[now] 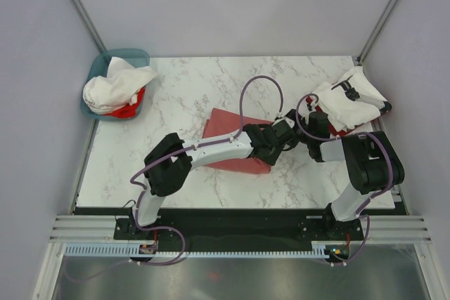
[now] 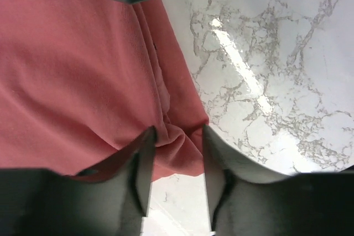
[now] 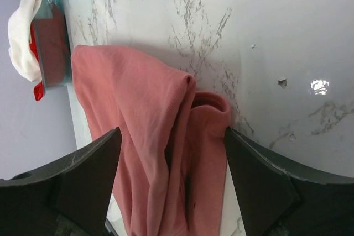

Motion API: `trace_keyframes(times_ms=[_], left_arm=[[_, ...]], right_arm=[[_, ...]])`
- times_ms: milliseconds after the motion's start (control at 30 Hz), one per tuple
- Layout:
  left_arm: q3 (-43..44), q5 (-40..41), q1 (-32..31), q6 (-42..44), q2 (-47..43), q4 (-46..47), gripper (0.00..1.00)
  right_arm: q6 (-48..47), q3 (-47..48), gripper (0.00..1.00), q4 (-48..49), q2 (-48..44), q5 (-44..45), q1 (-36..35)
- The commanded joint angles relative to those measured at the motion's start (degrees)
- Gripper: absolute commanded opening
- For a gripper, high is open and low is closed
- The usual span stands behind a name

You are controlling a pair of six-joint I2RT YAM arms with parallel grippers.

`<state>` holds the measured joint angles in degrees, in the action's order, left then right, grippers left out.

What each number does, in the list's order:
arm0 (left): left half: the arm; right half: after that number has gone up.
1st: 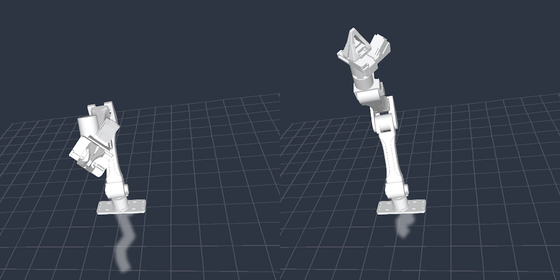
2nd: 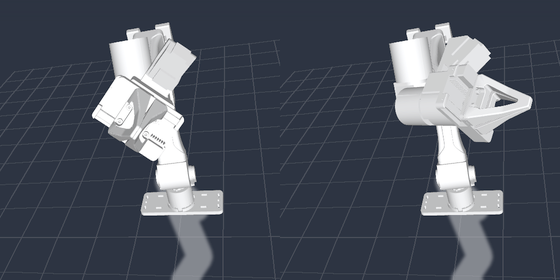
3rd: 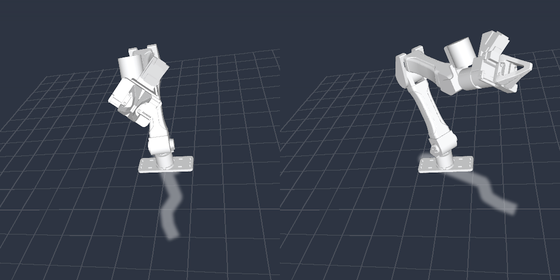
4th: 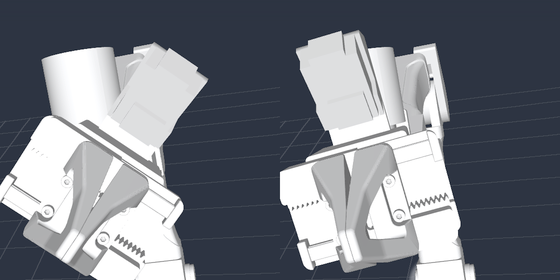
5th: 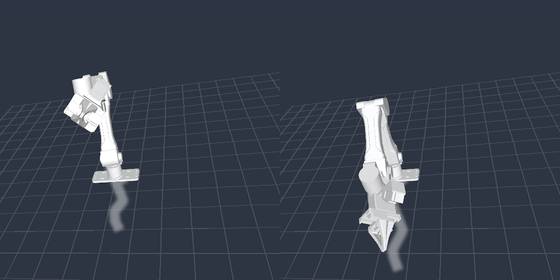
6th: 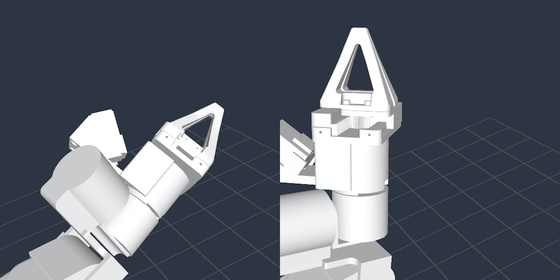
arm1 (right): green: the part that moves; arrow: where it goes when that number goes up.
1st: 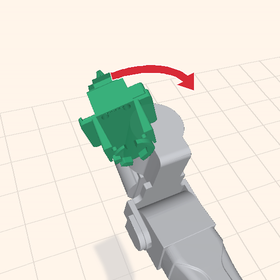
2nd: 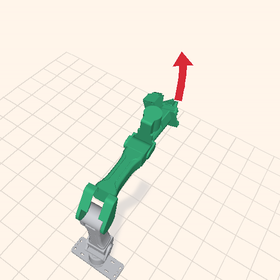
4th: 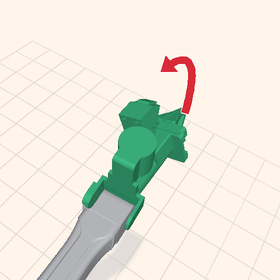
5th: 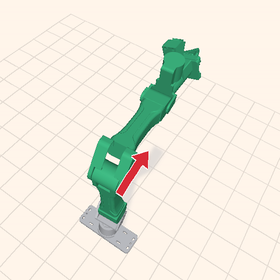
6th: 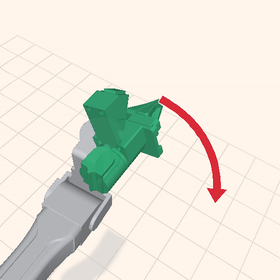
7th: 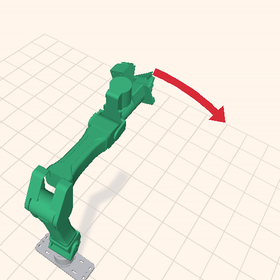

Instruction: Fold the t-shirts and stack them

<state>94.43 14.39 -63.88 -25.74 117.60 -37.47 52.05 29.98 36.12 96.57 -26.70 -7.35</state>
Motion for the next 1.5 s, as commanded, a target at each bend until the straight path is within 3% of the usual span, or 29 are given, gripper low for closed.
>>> trace_keyframes(times_ms=[0,267,333,367,433,467,533,633,767,933,1000,1067,1167,1400,1467], left_arm=[[-0.12,-2.52,-0.28,-1.33,1.75,1.53,0.4],[-0.04,-8.85,-0.2,-1.6,4.74,1.61,0.33],[-0.21,-10.7,-0.28,-1.51,4.83,1.53,0.33],[-0.39,-10.79,-0.28,-1.51,4.31,1.61,0.34],[-0.65,-10.35,-0.28,-1.25,2.73,1.61,0.46],[-1.44,-9.57,-0.2,-1.16,0.02,1.79,0.52],[-3.11,-7.72,0.42,-0.98,-3.33,2.49,0.64],[-8.2,-10.52,4.54,-1.42,-11.58,4.86,0.7],[-18.2,-12.55,16.81,-3.26,-20.21,9.17,0.73],[-26.39,-13.33,28.35,-5.73,-24.69,15.92,0.77],[-29.3,-14.13,31.52,-6.25,-24.96,17.43,0.84],[-31.14,-13.78,33.19,-5.73,-24.79,18.93,0.92],[-32.99,-15.87,35.04,-4.59,-24.53,20.85,0.95],[-35.02,-19.05,36.98,-3.53,-22.51,24.11,0.93],[-35.02,-19.31,37.86,-3.79,-21.63,24.55,0.9]], right_arm=[[-2.04,-0.19,0.84,-11.5,1.95,7.0,-1.61],[-2.92,3.68,0.68,-14.23,6.87,9.82,-3.45],[-3.36,4.56,0.59,-14.32,7.74,9.65,-3.45],[-3.45,4.83,0.5,-14.32,8.01,9.39,-3.37],[-4.06,5.53,0.41,-14.67,8.54,9.3,-3.46],[-4.41,5.79,0.28,-14.76,8.72,9.3,-3.46],[-5.12,6.58,0.2,-15.98,9.07,9.91,-3.46],[-6.43,7.64,0.12,-17.56,8.9,11.23,-3.54],[-8.89,9.92,0.05,-20.82,8.02,12.98,-3.54],[-11.88,14.84,0.06,-27.22,5.99,17.37,-5.03],[-12.85,17.83,0.28,-28.73,6.26,17.82,-5.56],[-13.03,19.58,0.6,-30.05,6.61,17.47,-5.74],[-12.85,18.55,0.73,-29.71,6.0,17.29,-5.92],[-13.38,14.15,0.75,-28.47,1.26,15.89,-5.83],[-15.04,13.88,0.73,-30.49,-1.82,19.04,-5.92]])
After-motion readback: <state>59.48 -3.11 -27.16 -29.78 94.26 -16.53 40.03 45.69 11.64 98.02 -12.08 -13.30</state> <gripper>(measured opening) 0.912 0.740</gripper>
